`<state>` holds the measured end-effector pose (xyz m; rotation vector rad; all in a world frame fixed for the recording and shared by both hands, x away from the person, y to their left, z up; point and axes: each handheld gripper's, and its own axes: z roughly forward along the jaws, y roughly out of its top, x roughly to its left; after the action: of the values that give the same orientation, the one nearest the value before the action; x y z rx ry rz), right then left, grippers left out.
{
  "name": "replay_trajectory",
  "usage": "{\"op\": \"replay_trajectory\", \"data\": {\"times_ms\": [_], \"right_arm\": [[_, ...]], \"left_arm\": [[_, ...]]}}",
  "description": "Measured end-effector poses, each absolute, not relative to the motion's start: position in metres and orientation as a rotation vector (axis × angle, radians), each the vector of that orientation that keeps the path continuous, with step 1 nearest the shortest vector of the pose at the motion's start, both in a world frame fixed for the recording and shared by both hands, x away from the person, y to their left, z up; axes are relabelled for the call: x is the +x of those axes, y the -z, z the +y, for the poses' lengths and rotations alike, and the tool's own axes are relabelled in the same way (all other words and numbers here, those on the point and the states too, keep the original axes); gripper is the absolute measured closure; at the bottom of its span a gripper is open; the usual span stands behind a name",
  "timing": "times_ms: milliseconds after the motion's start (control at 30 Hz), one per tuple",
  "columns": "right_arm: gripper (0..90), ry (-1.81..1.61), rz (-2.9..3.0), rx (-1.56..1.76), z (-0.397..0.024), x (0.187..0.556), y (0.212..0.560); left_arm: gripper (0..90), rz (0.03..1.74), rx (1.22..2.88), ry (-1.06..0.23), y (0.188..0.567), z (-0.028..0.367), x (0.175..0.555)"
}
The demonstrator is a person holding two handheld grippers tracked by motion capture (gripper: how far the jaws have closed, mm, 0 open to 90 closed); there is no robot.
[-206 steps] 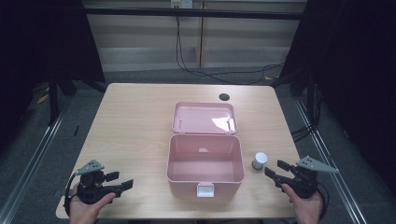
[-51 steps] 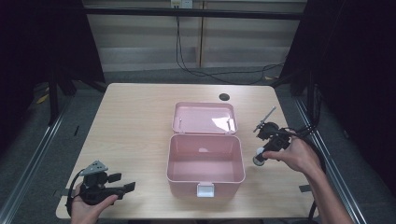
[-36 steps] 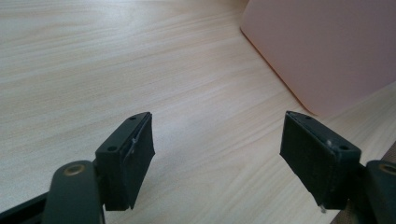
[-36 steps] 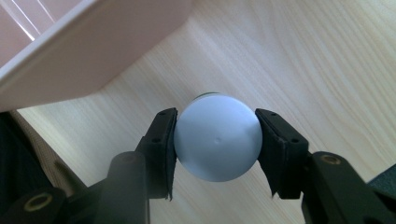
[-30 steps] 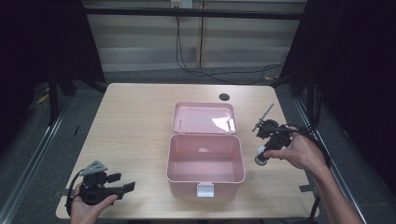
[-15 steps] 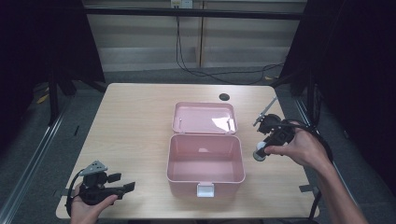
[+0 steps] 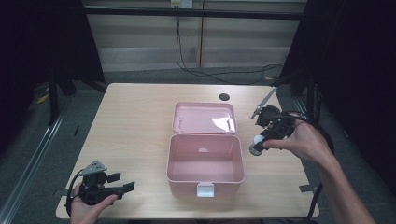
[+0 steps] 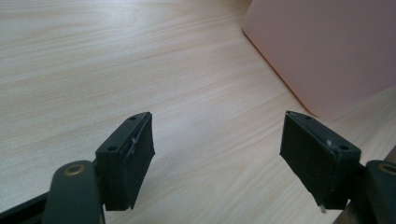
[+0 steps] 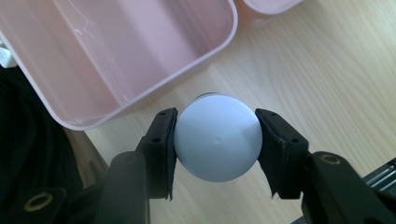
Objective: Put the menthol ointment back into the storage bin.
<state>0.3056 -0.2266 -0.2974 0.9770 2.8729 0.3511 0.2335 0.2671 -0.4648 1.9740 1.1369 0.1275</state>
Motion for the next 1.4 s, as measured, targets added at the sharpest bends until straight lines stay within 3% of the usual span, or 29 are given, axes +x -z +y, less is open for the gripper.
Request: {"op": "replay_trajectory", "data": {"times_ms": [400, 1400], "right_arm": [[51.2, -0.419, 2.891, 0.904, -0.206, 0.306, 0.285], [51.2, -0.36, 3.036, 0.63, -0.115, 0.325, 0.314]], "left_arm": [[25.8, 1.136, 1.975, -0.13, 0.465, 0.267, 0.233], [25.8, 1.134, 1.964, -0.12, 0.465, 0.268, 0.235]]}}
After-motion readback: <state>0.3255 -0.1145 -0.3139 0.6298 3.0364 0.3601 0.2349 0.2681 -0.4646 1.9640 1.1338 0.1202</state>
